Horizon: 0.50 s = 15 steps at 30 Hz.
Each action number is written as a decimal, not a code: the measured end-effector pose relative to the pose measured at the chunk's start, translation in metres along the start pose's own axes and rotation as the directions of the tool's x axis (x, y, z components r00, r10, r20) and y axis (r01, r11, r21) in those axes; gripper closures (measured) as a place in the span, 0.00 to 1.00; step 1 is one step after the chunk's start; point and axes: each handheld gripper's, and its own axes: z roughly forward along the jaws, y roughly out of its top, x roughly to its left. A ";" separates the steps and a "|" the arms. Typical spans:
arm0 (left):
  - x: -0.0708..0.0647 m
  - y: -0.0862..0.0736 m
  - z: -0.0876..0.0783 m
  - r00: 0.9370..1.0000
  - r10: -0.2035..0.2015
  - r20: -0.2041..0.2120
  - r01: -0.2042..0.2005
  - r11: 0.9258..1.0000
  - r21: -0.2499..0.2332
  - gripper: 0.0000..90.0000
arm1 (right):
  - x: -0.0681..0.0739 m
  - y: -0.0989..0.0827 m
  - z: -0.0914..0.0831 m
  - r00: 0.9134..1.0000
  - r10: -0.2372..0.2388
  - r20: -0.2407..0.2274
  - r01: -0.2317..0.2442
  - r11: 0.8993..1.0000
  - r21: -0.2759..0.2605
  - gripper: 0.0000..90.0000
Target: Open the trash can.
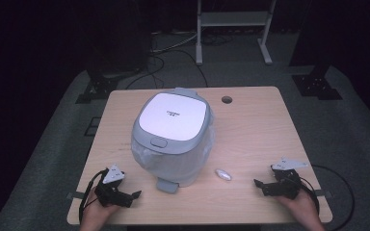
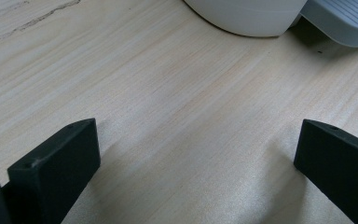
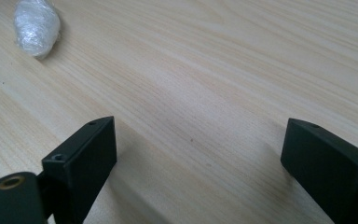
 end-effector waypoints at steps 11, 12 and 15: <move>-0.001 0.001 -0.003 1.000 -0.023 0.008 0.023 1.000 -0.015 0.06 | 0.000 0.000 0.000 1.000 0.000 0.000 0.000 1.000 0.000 0.10; -0.001 0.002 -0.004 1.000 -0.018 0.010 0.018 1.000 -0.017 0.07 | 0.000 0.000 0.000 1.000 0.000 0.000 0.000 1.000 0.000 0.10; -0.003 0.004 -0.008 1.000 -0.014 0.018 0.015 0.999 -0.042 0.12 | 0.000 0.000 0.000 1.000 0.002 -0.001 -0.002 1.000 -0.001 0.10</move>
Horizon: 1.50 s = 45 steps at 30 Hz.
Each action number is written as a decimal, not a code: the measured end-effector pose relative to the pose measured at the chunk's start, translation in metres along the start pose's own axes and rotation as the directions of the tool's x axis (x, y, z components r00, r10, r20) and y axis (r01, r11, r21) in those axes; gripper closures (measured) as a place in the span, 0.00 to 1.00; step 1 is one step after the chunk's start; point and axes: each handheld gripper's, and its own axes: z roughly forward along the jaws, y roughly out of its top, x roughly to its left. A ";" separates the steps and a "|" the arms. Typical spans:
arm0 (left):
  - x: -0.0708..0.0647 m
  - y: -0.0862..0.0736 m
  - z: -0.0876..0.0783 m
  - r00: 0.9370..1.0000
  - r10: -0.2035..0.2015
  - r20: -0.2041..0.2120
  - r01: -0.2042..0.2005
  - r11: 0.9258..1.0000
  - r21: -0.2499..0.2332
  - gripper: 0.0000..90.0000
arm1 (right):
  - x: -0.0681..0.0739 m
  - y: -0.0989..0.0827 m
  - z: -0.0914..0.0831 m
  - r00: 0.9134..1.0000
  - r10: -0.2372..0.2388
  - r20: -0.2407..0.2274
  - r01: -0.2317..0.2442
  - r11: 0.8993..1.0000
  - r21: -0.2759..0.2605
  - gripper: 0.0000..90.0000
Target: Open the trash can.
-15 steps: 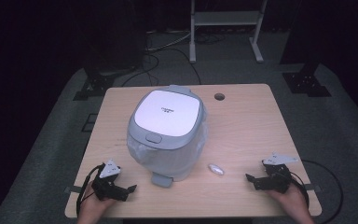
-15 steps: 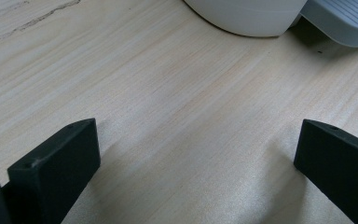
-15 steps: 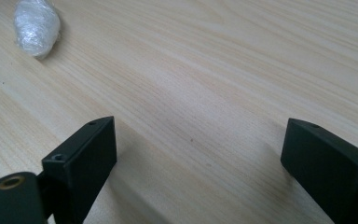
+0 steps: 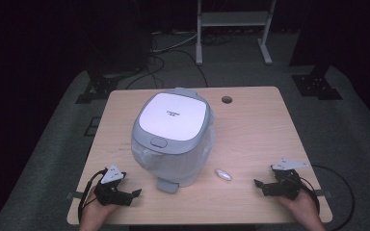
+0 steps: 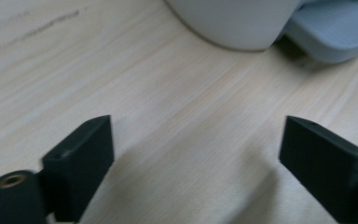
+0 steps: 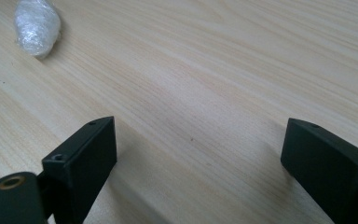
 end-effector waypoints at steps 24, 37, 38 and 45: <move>-0.010 0.016 -0.039 0.999 -0.010 0.044 0.015 0.995 -0.103 0.51 | 0.000 0.000 0.000 1.000 -0.002 -0.001 0.002 1.000 0.000 0.10; -0.017 0.032 -0.056 0.996 -0.028 0.087 0.039 0.990 -0.133 0.79 | 0.000 0.000 0.000 1.000 -0.003 -0.001 0.003 1.000 0.001 0.10; -0.017 0.035 -0.059 0.996 -0.032 0.088 0.043 0.990 -0.133 0.81 | 0.000 0.000 0.000 1.000 -0.003 -0.002 0.003 1.000 0.001 0.10; -0.020 0.043 -0.070 0.994 -0.034 0.109 0.050 0.988 -0.144 0.94 | 0.000 0.000 0.000 1.000 -0.003 -0.001 0.003 1.000 0.001 0.10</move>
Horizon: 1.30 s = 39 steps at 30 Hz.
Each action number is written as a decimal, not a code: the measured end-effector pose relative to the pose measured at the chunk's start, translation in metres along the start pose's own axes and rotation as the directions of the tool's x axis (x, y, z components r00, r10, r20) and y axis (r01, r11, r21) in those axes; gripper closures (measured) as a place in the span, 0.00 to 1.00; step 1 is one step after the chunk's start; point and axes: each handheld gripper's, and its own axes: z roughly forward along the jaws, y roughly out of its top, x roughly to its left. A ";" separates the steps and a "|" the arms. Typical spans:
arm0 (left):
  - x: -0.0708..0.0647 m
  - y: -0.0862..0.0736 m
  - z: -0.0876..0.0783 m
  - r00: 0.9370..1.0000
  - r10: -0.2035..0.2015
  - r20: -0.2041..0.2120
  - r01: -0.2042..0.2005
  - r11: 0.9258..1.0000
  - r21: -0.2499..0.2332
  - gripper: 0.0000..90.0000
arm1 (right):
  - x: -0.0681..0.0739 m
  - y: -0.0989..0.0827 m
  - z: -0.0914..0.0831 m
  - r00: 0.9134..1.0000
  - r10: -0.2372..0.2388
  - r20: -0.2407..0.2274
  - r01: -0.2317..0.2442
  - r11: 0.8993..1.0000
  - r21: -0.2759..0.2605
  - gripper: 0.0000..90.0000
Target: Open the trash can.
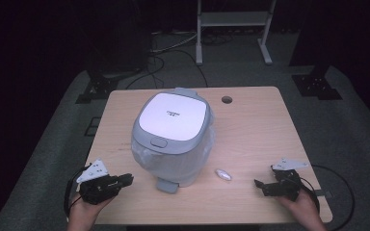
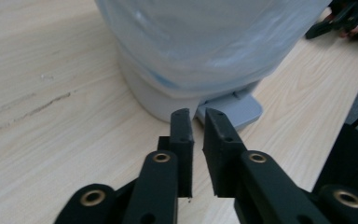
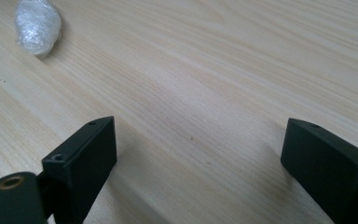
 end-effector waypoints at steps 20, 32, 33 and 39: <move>-0.017 0.050 -0.028 0.996 0.051 0.080 -0.046 0.997 -0.060 1.00 | 0.000 0.000 0.000 1.000 0.000 0.000 0.000 1.000 0.000 0.10; -0.028 0.085 -0.044 0.991 0.095 0.099 -0.084 0.990 -0.116 1.00 | 0.000 0.000 0.000 1.000 0.000 0.000 0.000 1.000 0.000 0.10; -0.029 0.087 -0.045 0.990 0.097 0.103 -0.084 0.989 -0.121 1.00 | 0.000 0.000 0.000 1.000 0.000 0.000 0.000 1.000 0.000 0.10; -0.032 0.101 -0.049 0.987 0.114 0.110 -0.098 0.985 -0.143 1.00 | 0.000 0.000 0.000 1.000 0.000 0.000 0.000 1.000 0.000 0.10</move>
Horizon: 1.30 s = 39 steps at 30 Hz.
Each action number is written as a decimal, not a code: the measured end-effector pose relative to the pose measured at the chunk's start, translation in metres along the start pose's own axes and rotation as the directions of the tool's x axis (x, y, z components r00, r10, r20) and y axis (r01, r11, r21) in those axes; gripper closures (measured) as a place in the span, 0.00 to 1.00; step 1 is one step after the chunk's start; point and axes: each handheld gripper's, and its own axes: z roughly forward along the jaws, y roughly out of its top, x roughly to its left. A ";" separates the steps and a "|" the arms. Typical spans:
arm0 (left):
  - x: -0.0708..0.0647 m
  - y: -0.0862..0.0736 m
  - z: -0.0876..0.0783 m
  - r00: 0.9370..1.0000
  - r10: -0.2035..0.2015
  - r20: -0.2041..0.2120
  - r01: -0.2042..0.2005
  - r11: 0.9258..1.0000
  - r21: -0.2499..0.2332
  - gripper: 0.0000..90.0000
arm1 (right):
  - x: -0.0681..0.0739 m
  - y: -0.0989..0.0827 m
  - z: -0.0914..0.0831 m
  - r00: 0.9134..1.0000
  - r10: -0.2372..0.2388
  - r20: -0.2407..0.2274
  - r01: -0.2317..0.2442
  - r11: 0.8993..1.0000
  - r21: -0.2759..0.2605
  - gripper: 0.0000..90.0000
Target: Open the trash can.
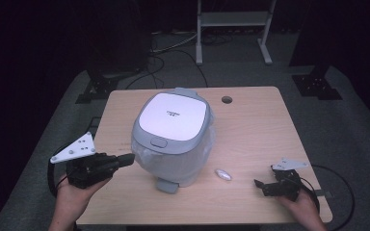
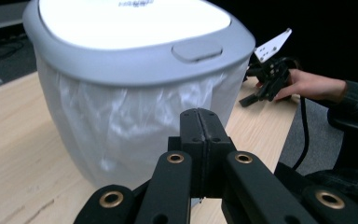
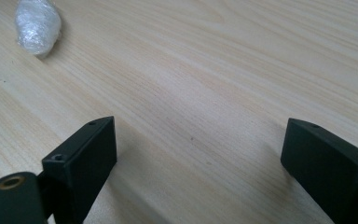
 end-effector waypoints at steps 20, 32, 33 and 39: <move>-0.005 0.036 0.016 0.999 0.038 0.009 -0.037 0.998 -0.047 1.00 | 0.000 0.000 0.000 1.000 0.000 0.000 0.000 1.000 0.000 0.10; -0.005 0.044 0.036 0.998 0.051 0.028 -0.050 0.998 -0.039 1.00 | 0.000 0.000 0.000 1.000 0.000 0.000 0.000 1.000 0.000 0.10; -0.005 0.045 0.037 0.998 0.053 0.030 -0.052 0.998 -0.039 1.00 | 0.000 0.000 0.000 1.000 0.000 0.000 0.000 1.000 0.000 0.10; -0.006 0.046 0.046 0.998 0.059 0.028 -0.058 0.998 -0.026 1.00 | 0.000 0.000 0.000 1.000 0.000 0.000 0.000 1.000 0.000 0.10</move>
